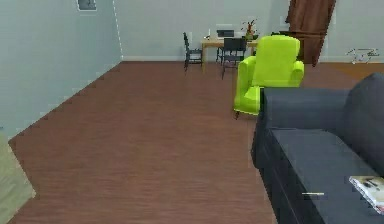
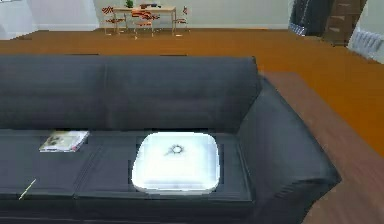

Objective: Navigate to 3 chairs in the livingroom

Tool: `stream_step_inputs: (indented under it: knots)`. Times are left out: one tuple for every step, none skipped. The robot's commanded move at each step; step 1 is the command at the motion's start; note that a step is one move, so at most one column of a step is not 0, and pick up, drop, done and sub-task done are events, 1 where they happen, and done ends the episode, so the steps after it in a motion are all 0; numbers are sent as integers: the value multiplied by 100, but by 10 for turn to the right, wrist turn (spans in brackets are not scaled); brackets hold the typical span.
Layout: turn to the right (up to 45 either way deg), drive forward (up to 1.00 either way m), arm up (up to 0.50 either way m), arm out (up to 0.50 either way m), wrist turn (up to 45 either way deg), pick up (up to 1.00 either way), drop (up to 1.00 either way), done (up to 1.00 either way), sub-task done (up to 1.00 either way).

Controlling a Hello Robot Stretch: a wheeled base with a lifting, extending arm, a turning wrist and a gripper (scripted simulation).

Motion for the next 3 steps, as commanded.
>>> stream_step_inputs:
  knots:
    - [0, 100, 0, 0, 0, 0, 0, 0, 0]
    - [0, 100, 0, 0, 0, 0, 0, 0, 0]
    - [0, 80, 0, 0, 0, 0, 0, 0, 0]
